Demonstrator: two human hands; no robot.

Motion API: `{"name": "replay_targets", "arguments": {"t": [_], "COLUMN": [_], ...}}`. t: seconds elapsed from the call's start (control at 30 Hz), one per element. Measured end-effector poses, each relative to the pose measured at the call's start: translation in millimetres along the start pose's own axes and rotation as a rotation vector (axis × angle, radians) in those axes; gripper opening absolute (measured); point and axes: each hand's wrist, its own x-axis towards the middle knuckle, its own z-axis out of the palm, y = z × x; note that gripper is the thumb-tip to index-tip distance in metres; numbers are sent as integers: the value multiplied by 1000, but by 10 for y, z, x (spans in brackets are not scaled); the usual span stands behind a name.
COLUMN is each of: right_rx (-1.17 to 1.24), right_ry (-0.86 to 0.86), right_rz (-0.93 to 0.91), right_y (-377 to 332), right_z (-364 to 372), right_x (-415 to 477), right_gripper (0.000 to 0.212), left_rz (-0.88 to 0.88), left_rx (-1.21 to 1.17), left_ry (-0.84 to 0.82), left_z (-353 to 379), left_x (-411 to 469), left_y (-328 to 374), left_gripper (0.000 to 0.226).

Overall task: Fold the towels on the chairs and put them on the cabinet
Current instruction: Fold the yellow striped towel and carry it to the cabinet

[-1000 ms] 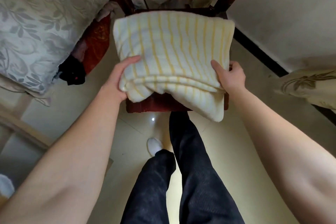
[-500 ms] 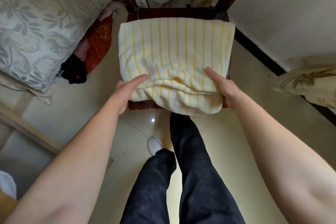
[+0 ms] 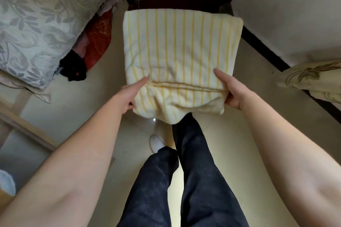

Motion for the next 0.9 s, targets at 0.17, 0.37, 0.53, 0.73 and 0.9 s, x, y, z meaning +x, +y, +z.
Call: {"name": "replay_targets", "arguments": {"t": [0.17, 0.37, 0.53, 0.73, 0.9], "right_rx": [20, -53, -211, -506, 425], "right_ry": [32, -65, -89, -66, -66], "right_rz": [-202, -128, -120, -54, -58], "right_y": [-40, 226, 464, 17, -271], "right_z": [-106, -128, -234, -321, -340], "right_x": [13, 85, 55, -317, -267], "right_gripper": [76, 87, 86, 26, 45], "left_rz": [286, 90, 217, -78, -53], "left_rx": [-172, -96, 59, 223, -541], "left_ry": [142, 88, 14, -207, 26], "left_z": [-23, 8, 54, -225, -287], "left_x": [4, 78, -14, -233, -218], "left_y": [-47, -381, -539, -166, 177], "left_gripper": [37, 78, 47, 33, 23]}}
